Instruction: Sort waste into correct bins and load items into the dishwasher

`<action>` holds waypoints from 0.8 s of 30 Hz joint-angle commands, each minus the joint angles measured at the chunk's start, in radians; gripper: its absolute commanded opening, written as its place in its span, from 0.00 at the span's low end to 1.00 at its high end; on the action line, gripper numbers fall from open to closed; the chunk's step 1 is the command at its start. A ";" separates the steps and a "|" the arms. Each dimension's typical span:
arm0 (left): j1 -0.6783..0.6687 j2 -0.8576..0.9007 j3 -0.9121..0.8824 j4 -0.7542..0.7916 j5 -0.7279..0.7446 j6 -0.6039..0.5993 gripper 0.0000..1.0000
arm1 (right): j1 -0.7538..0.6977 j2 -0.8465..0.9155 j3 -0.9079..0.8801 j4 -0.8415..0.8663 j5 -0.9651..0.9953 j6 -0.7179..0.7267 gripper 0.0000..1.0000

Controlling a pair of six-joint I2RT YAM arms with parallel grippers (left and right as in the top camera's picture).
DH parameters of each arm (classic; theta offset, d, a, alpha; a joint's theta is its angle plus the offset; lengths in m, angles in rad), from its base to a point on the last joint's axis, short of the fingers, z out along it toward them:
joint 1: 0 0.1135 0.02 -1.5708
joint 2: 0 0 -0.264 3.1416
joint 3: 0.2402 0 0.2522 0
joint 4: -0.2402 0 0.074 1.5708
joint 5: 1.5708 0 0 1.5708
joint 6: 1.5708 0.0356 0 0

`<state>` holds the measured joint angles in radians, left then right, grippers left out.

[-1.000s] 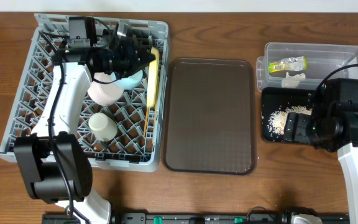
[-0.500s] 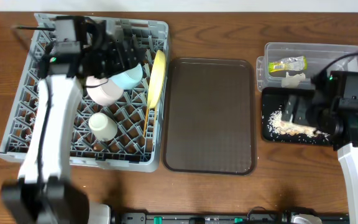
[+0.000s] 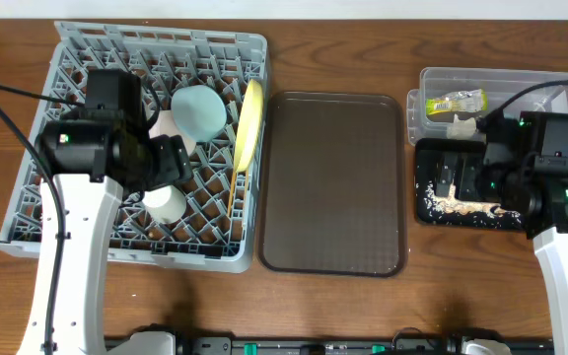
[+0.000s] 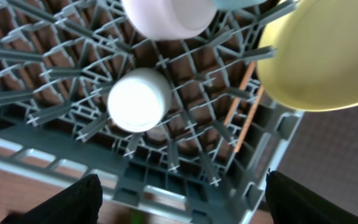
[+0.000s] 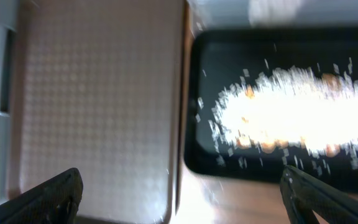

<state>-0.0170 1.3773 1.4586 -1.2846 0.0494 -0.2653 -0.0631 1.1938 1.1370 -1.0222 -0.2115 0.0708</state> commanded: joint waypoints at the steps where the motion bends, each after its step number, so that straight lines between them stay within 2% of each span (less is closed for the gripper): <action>1: -0.002 -0.104 -0.067 0.014 -0.043 -0.010 0.84 | 0.005 -0.061 -0.034 -0.026 0.055 0.026 0.99; 5: -0.002 -0.318 -0.203 0.112 -0.043 -0.010 0.84 | 0.005 -0.210 -0.146 0.040 0.054 0.026 0.99; 10: -0.002 -0.726 -0.425 0.242 -0.043 -0.009 0.85 | 0.005 -0.504 -0.320 0.179 0.075 0.026 0.99; 11: -0.002 -0.802 -0.455 0.252 -0.043 -0.009 0.92 | 0.005 -0.556 -0.349 0.182 0.073 0.026 0.99; 13: -0.002 -0.888 -0.483 0.268 -0.043 -0.009 0.92 | 0.005 -0.616 -0.379 0.180 0.072 0.026 0.99; 18: -0.002 -1.022 -0.488 0.257 -0.043 -0.009 0.92 | 0.005 -0.665 -0.399 0.146 0.050 0.048 0.99; 24: -0.002 -1.052 -0.488 0.222 -0.043 -0.009 0.93 | 0.005 -0.664 -0.399 0.089 0.050 0.048 0.99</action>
<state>-0.0170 0.3283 0.9829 -1.0531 0.0189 -0.2691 -0.0631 0.5343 0.7437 -0.9157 -0.1574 0.1032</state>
